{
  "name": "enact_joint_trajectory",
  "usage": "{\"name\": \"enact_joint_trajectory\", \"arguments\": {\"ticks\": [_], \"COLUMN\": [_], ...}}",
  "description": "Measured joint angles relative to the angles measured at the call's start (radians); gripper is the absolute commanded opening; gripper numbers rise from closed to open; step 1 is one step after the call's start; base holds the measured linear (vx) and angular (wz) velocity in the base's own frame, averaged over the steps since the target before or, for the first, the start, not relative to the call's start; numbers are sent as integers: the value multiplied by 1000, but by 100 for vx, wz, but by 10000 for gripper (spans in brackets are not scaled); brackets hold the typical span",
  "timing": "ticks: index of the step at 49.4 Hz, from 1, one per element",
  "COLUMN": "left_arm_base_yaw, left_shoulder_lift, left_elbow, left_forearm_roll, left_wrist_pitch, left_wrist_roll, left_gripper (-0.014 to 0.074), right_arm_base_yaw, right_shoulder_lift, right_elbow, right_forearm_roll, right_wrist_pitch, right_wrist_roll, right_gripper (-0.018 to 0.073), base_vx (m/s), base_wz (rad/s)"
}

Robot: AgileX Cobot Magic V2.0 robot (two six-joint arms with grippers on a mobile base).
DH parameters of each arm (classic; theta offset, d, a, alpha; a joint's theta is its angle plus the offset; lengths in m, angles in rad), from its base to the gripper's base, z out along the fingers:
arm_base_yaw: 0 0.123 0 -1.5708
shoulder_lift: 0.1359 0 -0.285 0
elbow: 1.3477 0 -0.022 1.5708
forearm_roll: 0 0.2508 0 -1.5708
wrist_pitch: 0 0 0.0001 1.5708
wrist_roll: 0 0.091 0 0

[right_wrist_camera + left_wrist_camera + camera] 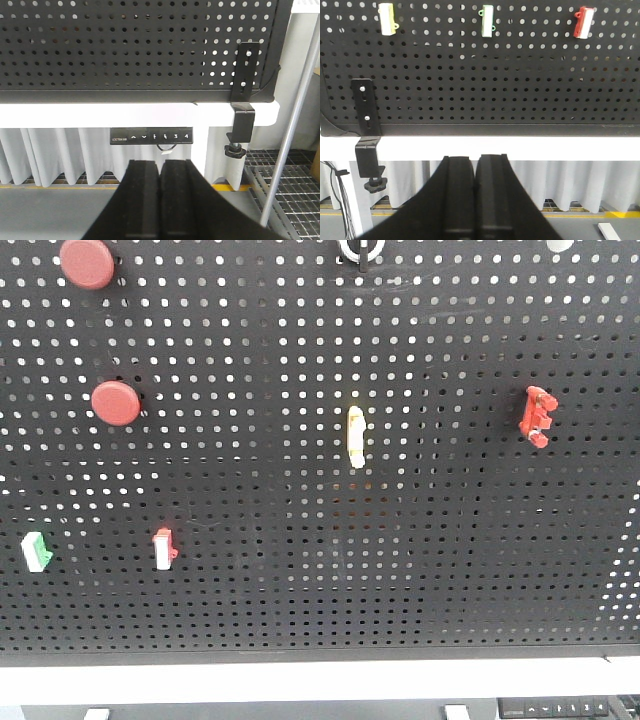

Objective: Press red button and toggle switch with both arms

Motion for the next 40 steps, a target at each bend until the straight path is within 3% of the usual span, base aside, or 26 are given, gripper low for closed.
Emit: {"name": "enact_joint_trajectory", "arguments": {"ticks": [40], "left_arm_base_yaw": [0], "left_shoulder_lift": [0], "left_elbow": [0], "left_forearm_roll": [0], "left_wrist_pitch": [0], "left_wrist_roll": [0], "left_gripper": [2], "right_arm_base_yaw": [0], "right_shoulder_lift": [0], "right_elbow": [0], "right_forearm_roll": [0], "right_wrist_pitch": [0], "right_wrist_roll": [0], "right_gripper": [-3], "base_vx": [2], "base_wz": [2]}}
